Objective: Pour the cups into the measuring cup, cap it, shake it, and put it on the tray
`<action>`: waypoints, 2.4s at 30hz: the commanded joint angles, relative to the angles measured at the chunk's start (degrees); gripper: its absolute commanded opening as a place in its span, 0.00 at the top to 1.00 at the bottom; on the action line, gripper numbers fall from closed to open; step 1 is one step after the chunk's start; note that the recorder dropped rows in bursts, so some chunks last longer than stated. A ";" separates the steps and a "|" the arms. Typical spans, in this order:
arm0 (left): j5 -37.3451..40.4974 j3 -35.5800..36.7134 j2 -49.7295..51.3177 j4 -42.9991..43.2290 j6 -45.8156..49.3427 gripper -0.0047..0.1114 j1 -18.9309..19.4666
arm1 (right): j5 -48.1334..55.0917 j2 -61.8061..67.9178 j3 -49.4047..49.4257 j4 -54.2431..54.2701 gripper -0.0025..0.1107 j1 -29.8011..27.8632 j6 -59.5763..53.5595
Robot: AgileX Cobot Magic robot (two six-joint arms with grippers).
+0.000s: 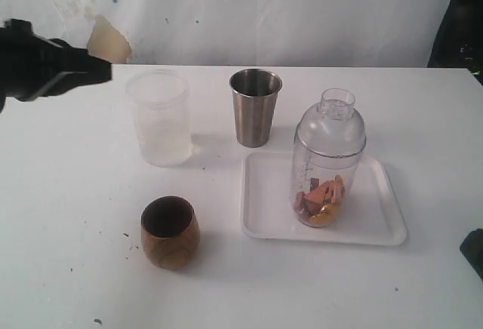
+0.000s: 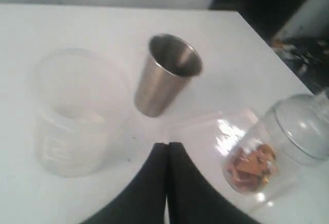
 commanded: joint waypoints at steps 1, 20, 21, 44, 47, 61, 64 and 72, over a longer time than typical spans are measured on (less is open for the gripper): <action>11.52 4.47 -8.53 -0.02 -2.14 0.96 2.64 | 0.01 -0.31 0.31 1.41 0.97 0.14 3.37; 27.95 13.26 -36.50 -7.39 -1.63 0.96 3.38 | 0.01 -0.31 0.31 1.41 0.97 0.14 3.37; 27.95 13.26 -36.59 -7.39 -1.63 0.96 3.38 | 0.01 -0.31 0.31 1.41 0.97 0.14 3.37; 27.95 13.26 -36.59 -7.39 -1.63 0.96 3.38 | -0.01 -0.31 0.31 1.28 0.97 0.14 3.37; 27.95 13.26 -36.59 -7.39 -1.63 0.96 3.38 | -0.01 -0.31 0.31 1.28 0.97 0.14 3.37; 28.67 13.38 -36.34 -9.86 -1.32 0.96 3.38 | -0.01 -0.31 0.31 1.28 0.97 0.14 3.37; 32.42 14.49 -36.24 -29.71 11.36 0.96 3.38 | -0.01 -0.31 0.31 1.28 0.97 0.14 3.37; 49.90 16.22 -44.40 -88.23 88.33 0.96 3.38 | -0.01 -0.31 0.31 1.28 0.97 0.14 3.37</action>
